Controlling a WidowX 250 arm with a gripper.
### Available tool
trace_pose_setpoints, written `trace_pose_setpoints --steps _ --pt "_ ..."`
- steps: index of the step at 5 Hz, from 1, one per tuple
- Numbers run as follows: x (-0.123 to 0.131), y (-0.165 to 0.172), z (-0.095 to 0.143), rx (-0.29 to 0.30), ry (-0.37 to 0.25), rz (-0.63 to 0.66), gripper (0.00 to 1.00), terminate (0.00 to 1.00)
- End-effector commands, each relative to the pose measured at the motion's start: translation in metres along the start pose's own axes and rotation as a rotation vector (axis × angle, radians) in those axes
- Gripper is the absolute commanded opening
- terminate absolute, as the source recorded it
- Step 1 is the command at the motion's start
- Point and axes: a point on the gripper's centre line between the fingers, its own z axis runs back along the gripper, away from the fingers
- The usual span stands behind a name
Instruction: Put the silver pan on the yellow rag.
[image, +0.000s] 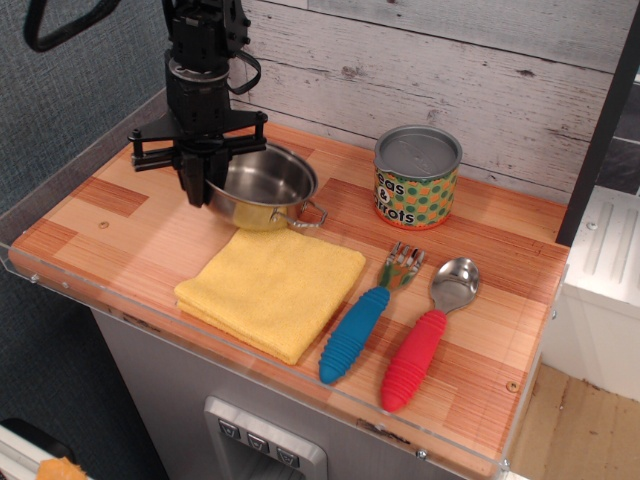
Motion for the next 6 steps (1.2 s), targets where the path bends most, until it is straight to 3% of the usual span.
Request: trace_pose_setpoints --steps 1,3,4,6 --pt "-0.022 0.021 0.03 -0.082 -0.055 0.027 0.0 0.0" --pt "-0.046 0.025 0.027 -0.121 -0.04 -0.01 0.0 0.0" --pt "-0.061 0.02 0.016 -0.105 -0.002 -0.047 0.0 0.0" --pt "-0.071 0.016 0.003 -0.062 0.004 -0.083 0.0 0.0"
